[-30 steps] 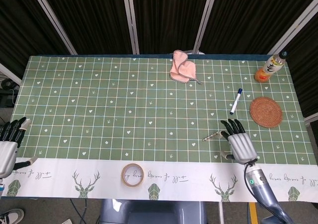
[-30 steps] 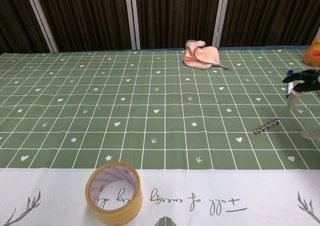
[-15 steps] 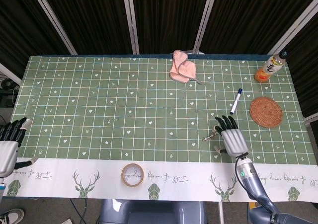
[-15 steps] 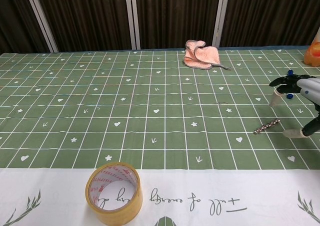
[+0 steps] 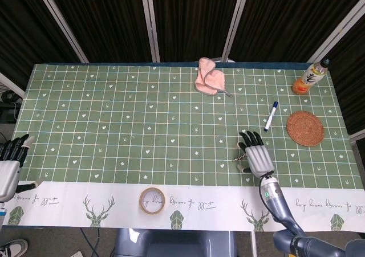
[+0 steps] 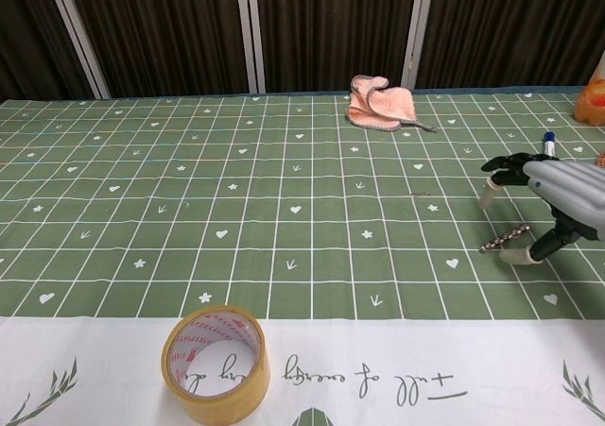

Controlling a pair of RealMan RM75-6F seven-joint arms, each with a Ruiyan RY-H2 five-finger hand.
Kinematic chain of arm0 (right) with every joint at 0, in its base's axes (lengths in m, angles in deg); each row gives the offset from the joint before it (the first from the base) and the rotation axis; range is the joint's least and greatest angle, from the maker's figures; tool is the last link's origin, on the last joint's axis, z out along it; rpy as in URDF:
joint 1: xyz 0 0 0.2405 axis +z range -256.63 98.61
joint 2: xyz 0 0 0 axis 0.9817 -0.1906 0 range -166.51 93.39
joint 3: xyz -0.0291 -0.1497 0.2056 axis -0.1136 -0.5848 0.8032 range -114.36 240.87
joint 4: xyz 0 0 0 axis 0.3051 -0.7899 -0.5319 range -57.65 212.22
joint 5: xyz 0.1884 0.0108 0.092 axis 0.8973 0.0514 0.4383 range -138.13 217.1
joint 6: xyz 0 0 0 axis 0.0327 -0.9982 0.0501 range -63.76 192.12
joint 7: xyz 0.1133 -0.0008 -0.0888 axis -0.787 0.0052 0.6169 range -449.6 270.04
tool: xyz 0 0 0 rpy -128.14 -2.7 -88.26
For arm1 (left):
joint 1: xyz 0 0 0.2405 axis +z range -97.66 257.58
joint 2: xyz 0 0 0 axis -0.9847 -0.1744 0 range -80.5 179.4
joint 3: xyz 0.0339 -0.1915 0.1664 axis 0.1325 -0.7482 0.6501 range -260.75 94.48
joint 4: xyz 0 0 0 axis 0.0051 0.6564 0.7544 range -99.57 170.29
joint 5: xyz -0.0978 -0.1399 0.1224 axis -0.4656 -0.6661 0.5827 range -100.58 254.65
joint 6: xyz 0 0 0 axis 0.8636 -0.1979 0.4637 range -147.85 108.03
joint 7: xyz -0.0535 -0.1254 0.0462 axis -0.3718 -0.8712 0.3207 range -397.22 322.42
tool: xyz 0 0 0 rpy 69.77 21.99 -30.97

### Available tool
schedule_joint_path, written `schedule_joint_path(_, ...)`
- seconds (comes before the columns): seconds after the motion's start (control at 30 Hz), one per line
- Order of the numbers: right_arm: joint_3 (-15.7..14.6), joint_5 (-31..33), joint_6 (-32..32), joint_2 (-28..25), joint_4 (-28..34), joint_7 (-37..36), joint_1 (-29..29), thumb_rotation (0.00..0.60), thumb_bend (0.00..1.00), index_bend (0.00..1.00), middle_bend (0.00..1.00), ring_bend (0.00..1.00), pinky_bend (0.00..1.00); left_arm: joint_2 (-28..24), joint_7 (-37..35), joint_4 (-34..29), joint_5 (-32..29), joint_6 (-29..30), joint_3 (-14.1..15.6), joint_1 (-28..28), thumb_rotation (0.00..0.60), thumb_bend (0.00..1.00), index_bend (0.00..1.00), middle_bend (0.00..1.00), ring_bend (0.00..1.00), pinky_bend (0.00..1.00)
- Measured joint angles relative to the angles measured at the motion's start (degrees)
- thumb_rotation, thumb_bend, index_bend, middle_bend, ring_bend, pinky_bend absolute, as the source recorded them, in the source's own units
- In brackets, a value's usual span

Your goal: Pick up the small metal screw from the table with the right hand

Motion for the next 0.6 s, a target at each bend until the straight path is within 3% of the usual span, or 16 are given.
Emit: schedule_joint_path(0.6,0.42,0.74,0.67,3.15,-5.24,-1.93,2.07,0.600,0.10,0.33,0.08,0.00,0.01,-0.01,-0.39,-0.17,-0.74,-0.61,-0.15,-0.18,0.600,0.07,0.00,0.00,0.00,0.00)
